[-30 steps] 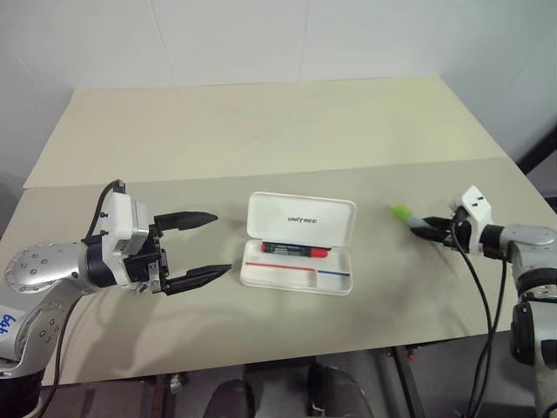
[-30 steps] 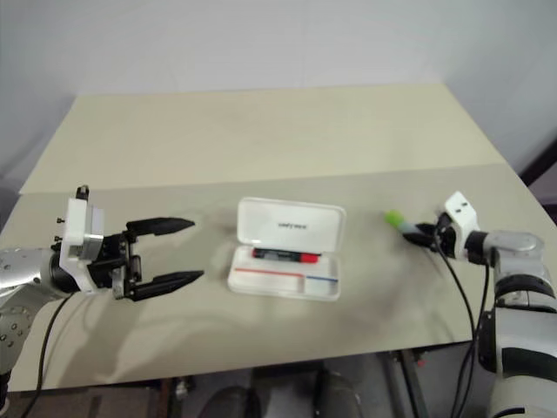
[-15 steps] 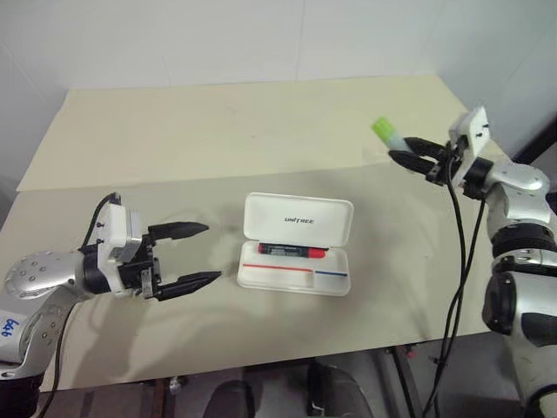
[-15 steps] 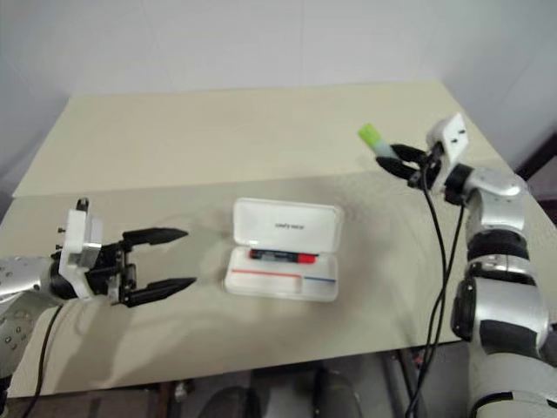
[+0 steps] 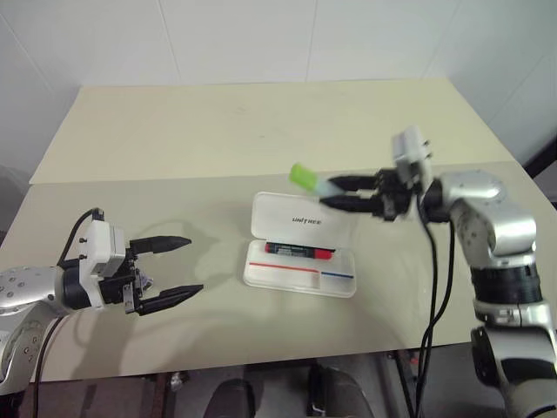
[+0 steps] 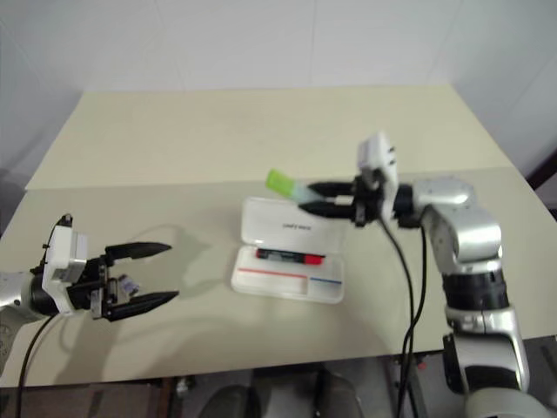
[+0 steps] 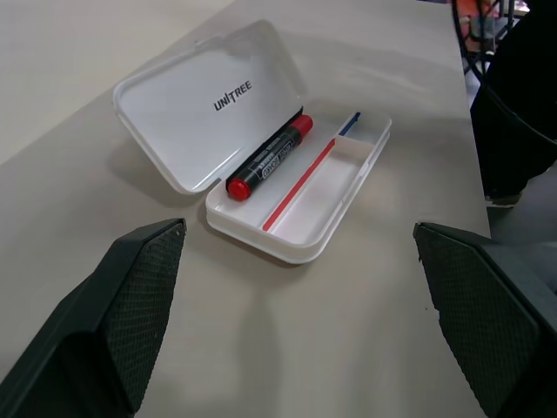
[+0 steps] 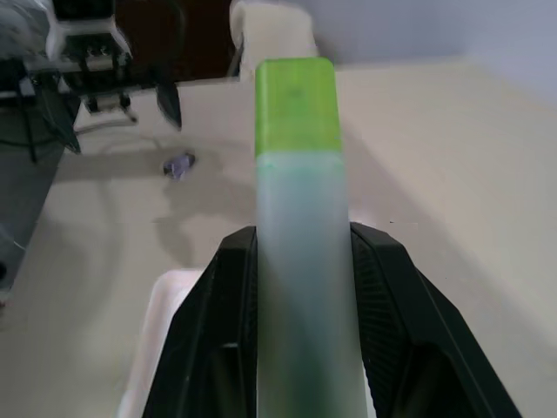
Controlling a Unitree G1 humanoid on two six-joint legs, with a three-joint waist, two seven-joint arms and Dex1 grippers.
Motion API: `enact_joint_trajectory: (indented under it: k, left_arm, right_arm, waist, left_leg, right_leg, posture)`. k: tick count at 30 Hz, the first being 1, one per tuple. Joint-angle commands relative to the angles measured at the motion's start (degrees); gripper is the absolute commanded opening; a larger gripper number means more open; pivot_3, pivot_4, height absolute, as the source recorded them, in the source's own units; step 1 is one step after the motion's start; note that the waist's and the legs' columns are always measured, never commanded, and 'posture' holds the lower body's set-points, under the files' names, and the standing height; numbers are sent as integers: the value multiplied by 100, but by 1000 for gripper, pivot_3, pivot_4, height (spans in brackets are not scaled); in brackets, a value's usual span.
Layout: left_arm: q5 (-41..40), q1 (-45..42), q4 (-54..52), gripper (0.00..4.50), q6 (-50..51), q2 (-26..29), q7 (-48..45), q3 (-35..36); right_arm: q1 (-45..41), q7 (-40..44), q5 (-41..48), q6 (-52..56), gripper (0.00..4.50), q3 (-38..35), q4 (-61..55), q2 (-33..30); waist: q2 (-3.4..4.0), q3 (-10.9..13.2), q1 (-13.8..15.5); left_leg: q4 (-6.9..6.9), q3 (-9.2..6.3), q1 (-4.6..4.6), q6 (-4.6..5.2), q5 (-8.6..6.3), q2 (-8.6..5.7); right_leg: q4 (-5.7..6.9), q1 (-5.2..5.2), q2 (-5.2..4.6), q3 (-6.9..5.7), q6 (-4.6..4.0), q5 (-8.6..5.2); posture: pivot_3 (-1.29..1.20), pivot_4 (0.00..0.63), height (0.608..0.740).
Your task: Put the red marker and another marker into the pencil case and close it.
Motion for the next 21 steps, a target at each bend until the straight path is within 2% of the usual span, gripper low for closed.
enact_joint_trajectory:
  k: [1, 9, 21]
  left_arm:
    - [12, 28, -135, 4500, -160, 12, -26, 210]
    - [17, -86, -63, 4500, -177, 11, -31, 58]
    - [-2, -452, 59, 4500, -94, -37, -22, -254]
  right_arm:
    - [242, -411, 137, 313, 1099, 105, -692, 27]
    - [754, -662, -661, 61, 1099, 1026, -879, -178]
    - [635, -1151, -969, 396, 1099, 1887, -1056, 336]
  waist:
    - [2, 2, 0]
    - [-11, -7, -6]
    - [-13, -8, -6]
  left_leg:
    - [0, 3, 0, 0, 0, -1]
    - [0, 8, 2, 3, -2, 0]
    - [0, 7, -1, 4, -2, 0]
  right_leg:
    - [0, -1, 0, 1, 0, 0]
    - [1, -5, 1, 3, -6, -4]
    - [4, -9, 2, 0, -7, -4]
  posture:
    - [0, 150, 740]
    - [0, 150, 740]
    - [0, 150, 740]
